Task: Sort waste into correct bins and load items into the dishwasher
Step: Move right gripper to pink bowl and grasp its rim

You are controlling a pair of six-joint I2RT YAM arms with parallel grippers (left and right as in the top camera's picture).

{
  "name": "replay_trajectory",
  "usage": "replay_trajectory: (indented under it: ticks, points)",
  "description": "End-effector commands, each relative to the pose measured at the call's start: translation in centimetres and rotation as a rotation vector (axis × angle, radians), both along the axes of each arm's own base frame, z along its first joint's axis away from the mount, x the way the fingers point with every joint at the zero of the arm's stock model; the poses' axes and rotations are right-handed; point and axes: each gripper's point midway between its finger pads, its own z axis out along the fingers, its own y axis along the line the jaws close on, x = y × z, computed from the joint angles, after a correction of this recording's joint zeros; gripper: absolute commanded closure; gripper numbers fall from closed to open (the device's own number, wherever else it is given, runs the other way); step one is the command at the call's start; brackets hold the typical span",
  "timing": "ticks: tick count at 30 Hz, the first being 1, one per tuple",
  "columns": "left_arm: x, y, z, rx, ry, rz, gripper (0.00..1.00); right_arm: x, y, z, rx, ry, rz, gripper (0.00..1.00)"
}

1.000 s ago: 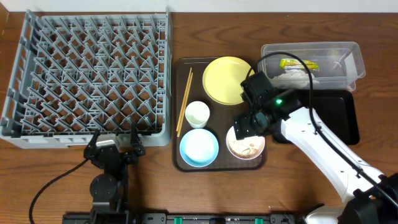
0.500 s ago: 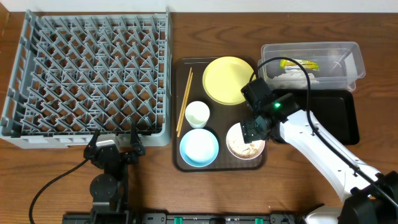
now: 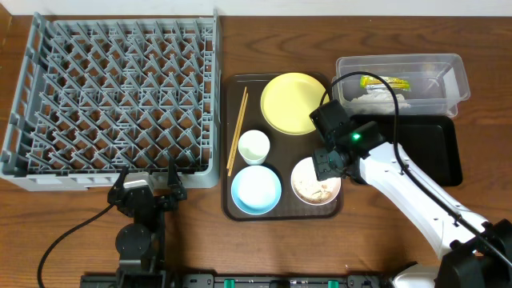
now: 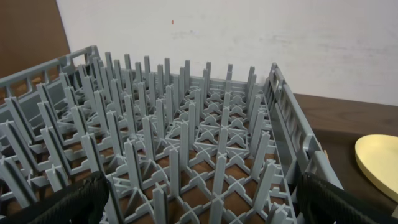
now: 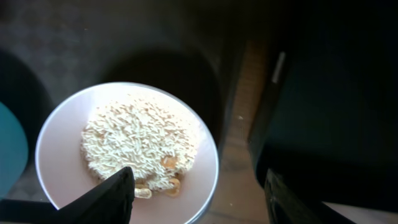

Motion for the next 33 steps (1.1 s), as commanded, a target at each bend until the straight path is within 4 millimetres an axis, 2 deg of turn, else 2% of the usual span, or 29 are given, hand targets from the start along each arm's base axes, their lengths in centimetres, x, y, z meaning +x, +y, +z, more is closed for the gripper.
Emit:
replay_trajectory:
  ticks: [1, 4, 15, 18, 27, 33]
  points:
    - [-0.1, 0.1, -1.9, 0.019, 0.06, 0.005, 0.03, -0.7, 1.9, -0.5, 0.071, 0.04, 0.115, 0.32]
    - [-0.1, 0.1, -1.9, 0.019, 0.06, 0.005, 0.03, -1.2, 3.7, -0.3, 0.156, 0.062, 0.166, 0.31]
    - [-0.1, 0.1, -1.9, 0.019, 0.06, 0.005, 0.03, -3.1, 6.3, -0.4, 0.145, 0.069, 0.335, 0.29]
    - [-0.1, 0.1, -1.9, 0.019, 0.06, 0.005, 0.03, -3.8, 6.7, -0.5, 0.133, 0.079, 0.396, 0.32]
    - [-0.1, 0.1, -1.9, 0.019, 0.06, 0.005, 0.03, -6.1, 6.5, -2.3, 0.106, 0.134, 0.463, 0.3]
    - [-0.1, 0.1, -1.9, 0.019, 0.06, 0.005, 0.03, -6.5, 6.1, -2.9, 0.098, 0.15, 0.461, 0.41]
